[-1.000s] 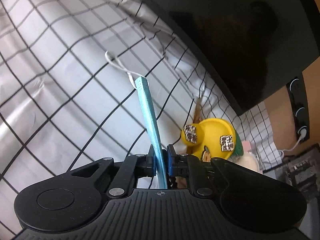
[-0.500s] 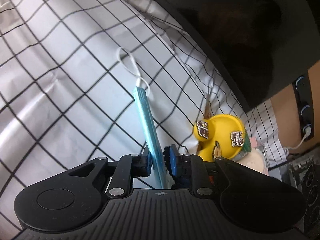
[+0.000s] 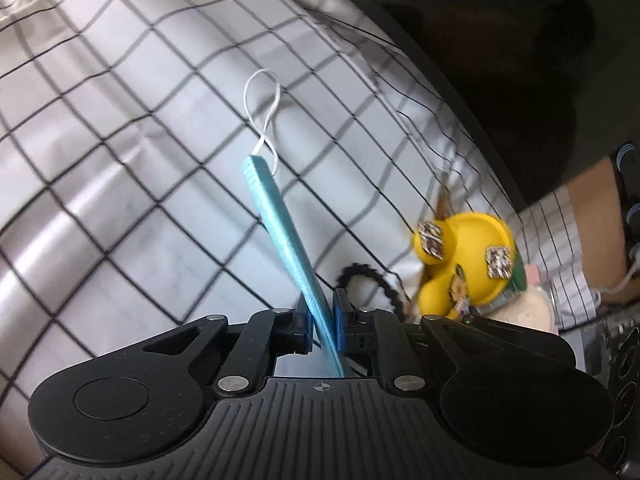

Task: Organize soft objects
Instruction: 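Grasp the black beaded bracelet with the right gripper while the left gripper holds the mask, then carry the mask and bracelet with both grippers over the pink box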

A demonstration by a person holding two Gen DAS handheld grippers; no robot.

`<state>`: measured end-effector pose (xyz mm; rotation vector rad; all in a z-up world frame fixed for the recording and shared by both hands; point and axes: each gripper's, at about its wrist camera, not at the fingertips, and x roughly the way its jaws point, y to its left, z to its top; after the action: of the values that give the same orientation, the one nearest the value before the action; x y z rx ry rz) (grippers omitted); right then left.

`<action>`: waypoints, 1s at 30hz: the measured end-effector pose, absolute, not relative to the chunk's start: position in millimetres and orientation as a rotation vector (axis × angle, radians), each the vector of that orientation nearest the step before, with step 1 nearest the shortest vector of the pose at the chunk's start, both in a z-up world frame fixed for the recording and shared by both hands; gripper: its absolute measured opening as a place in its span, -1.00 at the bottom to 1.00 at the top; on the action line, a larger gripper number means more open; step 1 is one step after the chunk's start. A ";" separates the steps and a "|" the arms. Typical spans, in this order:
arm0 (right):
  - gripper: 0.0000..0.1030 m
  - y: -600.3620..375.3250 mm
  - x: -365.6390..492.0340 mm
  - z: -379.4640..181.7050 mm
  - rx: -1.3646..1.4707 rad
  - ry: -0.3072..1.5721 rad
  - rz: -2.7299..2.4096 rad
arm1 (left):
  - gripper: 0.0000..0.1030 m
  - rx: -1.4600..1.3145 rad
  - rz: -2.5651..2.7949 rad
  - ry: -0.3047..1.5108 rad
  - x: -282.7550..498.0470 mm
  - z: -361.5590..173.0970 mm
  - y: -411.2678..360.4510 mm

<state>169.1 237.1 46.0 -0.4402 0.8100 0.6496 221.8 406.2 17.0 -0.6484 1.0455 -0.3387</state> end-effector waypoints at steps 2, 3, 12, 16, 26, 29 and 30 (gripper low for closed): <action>-0.68 237.1 178.1 46.5 -0.405 0.834 0.654 | -0.76 -0.670 -0.319 1.035 223.6 17.3 410.4; -0.70 236.0 184.0 48.0 -0.376 0.861 0.655 | -0.76 -0.668 -0.318 1.026 224.5 18.9 411.1; -0.86 191.1 198.1 82.6 -0.135 0.924 0.631 | -0.79 -0.580 -0.385 0.960 233.3 56.6 402.6; -0.86 171.4 194.7 118.3 -0.107 0.854 0.640 | -0.80 -0.512 -0.424 0.931 240.0 83.2 393.0; -0.86 139.4 192.2 185.7 -0.113 0.696 0.574 | -0.80 -0.385 -0.480 0.835 257.6 143.1 365.6; -0.86 123.1 187.5 193.8 -0.105 0.673 0.544 | -0.80 -0.343 -0.492 0.828 258.8 145.6 351.8; -0.86 118.0 185.1 193.5 -0.103 0.673 0.534 | -0.80 -0.329 -0.490 0.830 258.8 142.0 348.0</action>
<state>185.1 118.0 193.5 -0.1030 0.6733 0.5336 258.8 348.0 142.0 -0.3286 0.8302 -0.4904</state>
